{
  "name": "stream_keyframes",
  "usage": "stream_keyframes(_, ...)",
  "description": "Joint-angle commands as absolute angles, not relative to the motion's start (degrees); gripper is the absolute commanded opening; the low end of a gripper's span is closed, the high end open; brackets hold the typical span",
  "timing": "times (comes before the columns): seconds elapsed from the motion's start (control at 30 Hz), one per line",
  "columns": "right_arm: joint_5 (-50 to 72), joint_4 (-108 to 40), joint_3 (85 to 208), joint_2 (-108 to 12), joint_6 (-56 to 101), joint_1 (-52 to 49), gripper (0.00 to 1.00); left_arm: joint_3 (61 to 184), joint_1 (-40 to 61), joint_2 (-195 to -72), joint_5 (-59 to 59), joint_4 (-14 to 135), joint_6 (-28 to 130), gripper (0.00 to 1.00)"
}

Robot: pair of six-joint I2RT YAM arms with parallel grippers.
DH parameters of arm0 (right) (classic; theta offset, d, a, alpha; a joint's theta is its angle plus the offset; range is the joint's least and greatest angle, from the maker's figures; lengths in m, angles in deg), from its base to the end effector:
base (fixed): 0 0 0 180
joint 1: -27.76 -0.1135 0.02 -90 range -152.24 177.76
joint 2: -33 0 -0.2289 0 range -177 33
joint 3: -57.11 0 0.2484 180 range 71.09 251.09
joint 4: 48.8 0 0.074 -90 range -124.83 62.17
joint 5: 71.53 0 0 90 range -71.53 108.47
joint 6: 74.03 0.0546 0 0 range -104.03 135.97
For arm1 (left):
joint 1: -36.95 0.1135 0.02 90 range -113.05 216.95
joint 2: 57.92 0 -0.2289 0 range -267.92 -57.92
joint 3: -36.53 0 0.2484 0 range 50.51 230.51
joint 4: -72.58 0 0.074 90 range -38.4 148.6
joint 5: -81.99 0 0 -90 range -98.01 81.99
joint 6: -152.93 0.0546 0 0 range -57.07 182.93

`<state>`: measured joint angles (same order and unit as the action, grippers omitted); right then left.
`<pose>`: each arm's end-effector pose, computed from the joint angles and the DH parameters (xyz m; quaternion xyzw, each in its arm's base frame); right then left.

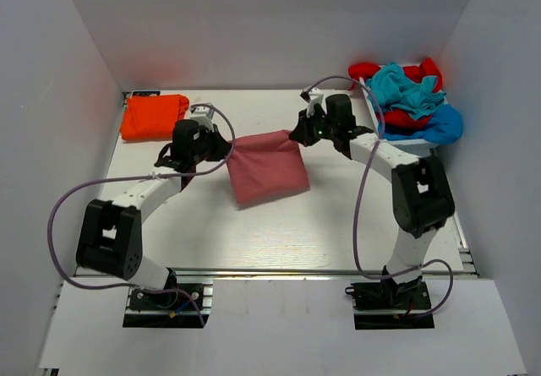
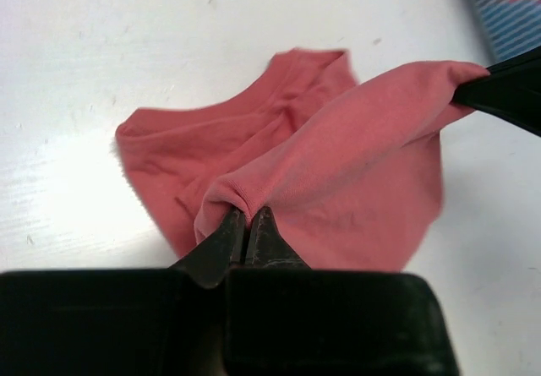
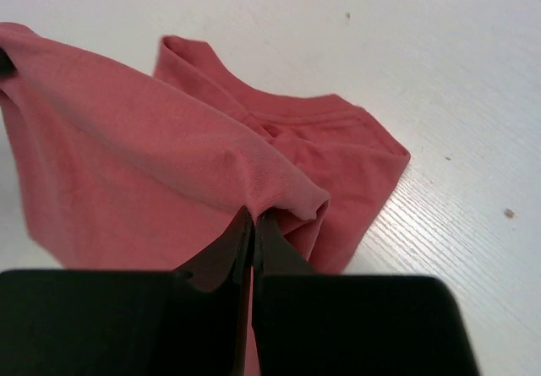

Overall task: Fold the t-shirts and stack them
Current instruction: Smooth out wrinkles on the folded tshirt

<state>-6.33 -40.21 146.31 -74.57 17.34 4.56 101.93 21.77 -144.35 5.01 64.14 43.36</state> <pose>0.3908 0.1924 0.1974 -0.2679 0.7963 0.2875 0.4600 0.3330 -0.1031 0.1902 0.0242 0.8597 -0.2430 0.4487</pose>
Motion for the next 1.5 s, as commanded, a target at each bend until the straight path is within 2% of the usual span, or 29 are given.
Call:
stream_keyframes(0.0, -5.3, -44.4, 143.6, -68.8, 19.5, 4.6, 0.00, 100.2, 21.9, -138.7, 6.9, 67.9, 43.3, 0.00)
stream_keyframes(0.23, -2.0, -45.8, 145.9, -69.8, 20.1, 4.9, 0.00, 104.5, 21.9, -142.3, 5.1, 67.4, 44.4, 0.00)
stream_keyframes(0.53, 5.6, -45.4, 158.4, -84.5, 24.8, 5.5, 0.00, 114.7, 23.2, -160.1, 0.6, 69.2, 44.9, 0.00)
stream_keyframes(0.7, 3.8, -42.5, 168.5, -95.0, 25.9, 6.3, 0.00, 122.8, 23.7, -168.5, -1.2, 64.9, 44.2, 0.00)
stream_keyframes(0.73, 2.6, -41.9, 172.1, -96.1, 26.3, 6.4, 0.01, 123.4, 24.2, -169.2, -2.0, 64.3, 44.2, 0.03)
stream_keyframes(0.77, 2.1, -40.6, 173.3, -97.6, 26.4, 6.5, 0.10, 124.8, 24.2, -169.8, -3.3, 64.3, 43.5, 0.13)
stream_keyframes(0.8, 2.2, -39.9, 174.4, -98.8, 26.6, 6.6, 0.37, 125.9, 24.2, -171.0, -5.1, 63.4, 43.0, 0.25)
stream_keyframes(0.83, 2.2, -39.4, 177.1, -99.3, 26.6, 6.7, 0.42, 127.4, 24.8, -171.6, -5.1, 62.0, 43.0, 0.66)
stream_keyframes(0.87, 2.3, -38.3, 177.6, -99.2, 26.4, 6.8, 0.47, 130.3, 24.8, -171.6, -5.8, 59.9, 43.0, 0.73)
stream_keyframes(0.9, 2.6, -38.2, 177.9, -98.9, 26.3, 6.7, 0.67, 131.7, 24.8, -172.2, -5.8, 58.8, 43.0, 0.79)
stream_keyframes(0.93, 2.6, -38.1, 177.7, -96.9, 26.1, 6.8, 0.83, 132.9, 25.3, -172.2, -6.4, 57.8, 43.0, 0.87)
stream_keyframes(0.97, 3.0, -38.2, 177.3, -96.2, 25.6, 6.6, 0.90, 135.1, 25.3, -172.2, -6.4, 55.7, 43.0, 0.99)
stream_keyframes(1.13, 2.8, -38.2, 171.8, -86.8, 25.2, 6.6, 0.90, 134.2, 25.3, -167.5, -5.9, 52.0, 42.2, 1.00)
stream_keyframes(1.23, -2.8, -38.7, 167.1, -82.2, 25.6, 6.4, 0.90, 127.5, 23.8, -161.8, 1.5, 58.6, 43.4, 1.00)
stream_keyframes(1.27, -6.0, -39.1, 164.5, -81.3, 25.9, 6.2, 0.90, 126.2, 23.8, -161.1, 7.8, 60.9, 44.2, 1.00)
stream_keyframes(1.33, -12.1, -43.3, 162.7, -81.2, 28.9, 6.3, 0.90, 125.3, 23.2, -161.1, 13.4, 65.4, 44.2, 1.00)
stream_keyframes(1.47, -23.0, -43.6, 166.3, -86.4, 31.0, 6.2, 0.90, 129.4, 23.2, -167.8, 17.5, 64.0, 43.3, 1.00)
